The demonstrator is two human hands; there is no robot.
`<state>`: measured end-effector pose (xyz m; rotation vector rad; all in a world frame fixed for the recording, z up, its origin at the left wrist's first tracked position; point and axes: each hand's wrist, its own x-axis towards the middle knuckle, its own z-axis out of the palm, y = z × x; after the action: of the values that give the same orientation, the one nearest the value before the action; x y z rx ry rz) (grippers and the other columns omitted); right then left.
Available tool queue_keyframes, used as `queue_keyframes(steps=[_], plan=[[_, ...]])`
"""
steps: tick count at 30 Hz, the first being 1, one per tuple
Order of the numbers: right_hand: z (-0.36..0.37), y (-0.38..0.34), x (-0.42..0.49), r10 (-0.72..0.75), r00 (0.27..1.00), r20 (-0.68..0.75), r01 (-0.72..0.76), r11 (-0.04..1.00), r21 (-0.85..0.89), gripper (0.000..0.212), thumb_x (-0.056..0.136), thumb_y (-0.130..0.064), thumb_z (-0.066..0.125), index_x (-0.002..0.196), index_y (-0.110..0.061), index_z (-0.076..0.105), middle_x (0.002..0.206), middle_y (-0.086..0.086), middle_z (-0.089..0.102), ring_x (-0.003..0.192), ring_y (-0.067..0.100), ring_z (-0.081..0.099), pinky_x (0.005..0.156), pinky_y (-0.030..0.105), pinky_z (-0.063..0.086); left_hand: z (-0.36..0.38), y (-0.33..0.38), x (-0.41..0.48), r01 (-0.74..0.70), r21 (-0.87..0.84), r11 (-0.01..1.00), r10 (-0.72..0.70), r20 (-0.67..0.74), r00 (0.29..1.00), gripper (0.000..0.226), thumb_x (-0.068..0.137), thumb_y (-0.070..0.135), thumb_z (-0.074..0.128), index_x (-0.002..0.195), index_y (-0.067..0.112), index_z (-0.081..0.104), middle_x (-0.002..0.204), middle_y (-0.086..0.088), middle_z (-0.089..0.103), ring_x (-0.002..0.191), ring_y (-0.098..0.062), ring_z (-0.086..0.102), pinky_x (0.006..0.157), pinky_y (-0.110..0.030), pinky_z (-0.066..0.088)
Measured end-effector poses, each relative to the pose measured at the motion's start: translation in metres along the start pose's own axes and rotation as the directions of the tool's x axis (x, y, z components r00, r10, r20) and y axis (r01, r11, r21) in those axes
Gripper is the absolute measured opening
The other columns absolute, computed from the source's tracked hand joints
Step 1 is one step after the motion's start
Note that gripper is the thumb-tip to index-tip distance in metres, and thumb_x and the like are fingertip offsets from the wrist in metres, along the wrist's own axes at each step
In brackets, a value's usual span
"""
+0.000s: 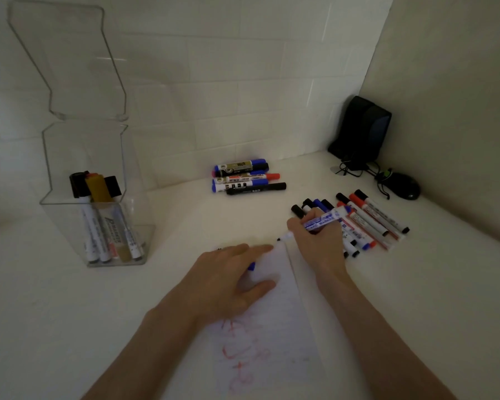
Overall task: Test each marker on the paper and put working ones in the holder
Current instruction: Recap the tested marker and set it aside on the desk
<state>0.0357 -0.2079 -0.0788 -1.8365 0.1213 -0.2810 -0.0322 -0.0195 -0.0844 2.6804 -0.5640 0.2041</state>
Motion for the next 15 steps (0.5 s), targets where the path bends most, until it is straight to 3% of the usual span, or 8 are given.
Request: queue_keyframes(steps=[3,7,11,15], plan=[[-0.004,-0.01,0.002,0.151,0.987,-0.063,-0.133,0.963,0.234,0.023,0.089,-0.025,0.078,0.089,-0.016,0.057,0.074,-0.004,0.058,0.055,-0.003,0.054,0.058,0.014,0.046,-0.008,0.0,0.0,0.085,-0.332,0.939,-0.108,-0.052,0.993,0.032,0.104,0.041,0.039,0.135,0.034,0.04,0.102,0.02,0.056,0.085,0.003,0.057,0.074,-0.013,0.04],[-0.009,-0.022,-0.002,0.152,0.979,0.134,-0.194,0.898,0.394,0.025,0.083,-0.03,0.084,0.094,-0.013,0.069,0.062,-0.006,0.058,0.05,0.004,0.048,0.049,0.017,0.042,-0.008,-0.006,0.005,0.128,-0.47,0.873,-0.2,-0.107,0.974,0.028,0.105,0.016,0.044,0.131,0.024,0.046,0.105,0.016,0.064,0.09,0.0,0.061,0.079,-0.015,0.046],[-0.01,-0.029,-0.008,0.117,0.969,0.219,-0.204,0.878,0.433,0.023,0.093,-0.031,0.072,0.094,-0.008,0.072,0.062,0.002,0.057,0.047,0.007,0.047,0.043,0.016,0.039,-0.014,-0.005,0.011,0.174,-0.677,0.715,-0.333,-0.111,0.936,0.012,0.098,0.017,0.06,0.108,0.02,0.053,0.091,0.005,0.075,0.071,-0.014,0.064,0.068,-0.018,0.05],[-0.007,-0.031,-0.014,0.096,0.951,0.295,-0.218,0.883,0.416,0.018,0.096,-0.025,0.07,0.097,-0.006,0.071,0.062,0.003,0.057,0.051,0.009,0.049,0.046,0.02,0.041,-0.014,-0.006,0.01,0.137,-0.752,0.645,-0.333,-0.115,0.936,0.004,0.098,0.017,0.061,0.1,0.016,0.058,0.087,0.0,0.075,0.068,-0.013,0.063,0.06,-0.018,0.047]])
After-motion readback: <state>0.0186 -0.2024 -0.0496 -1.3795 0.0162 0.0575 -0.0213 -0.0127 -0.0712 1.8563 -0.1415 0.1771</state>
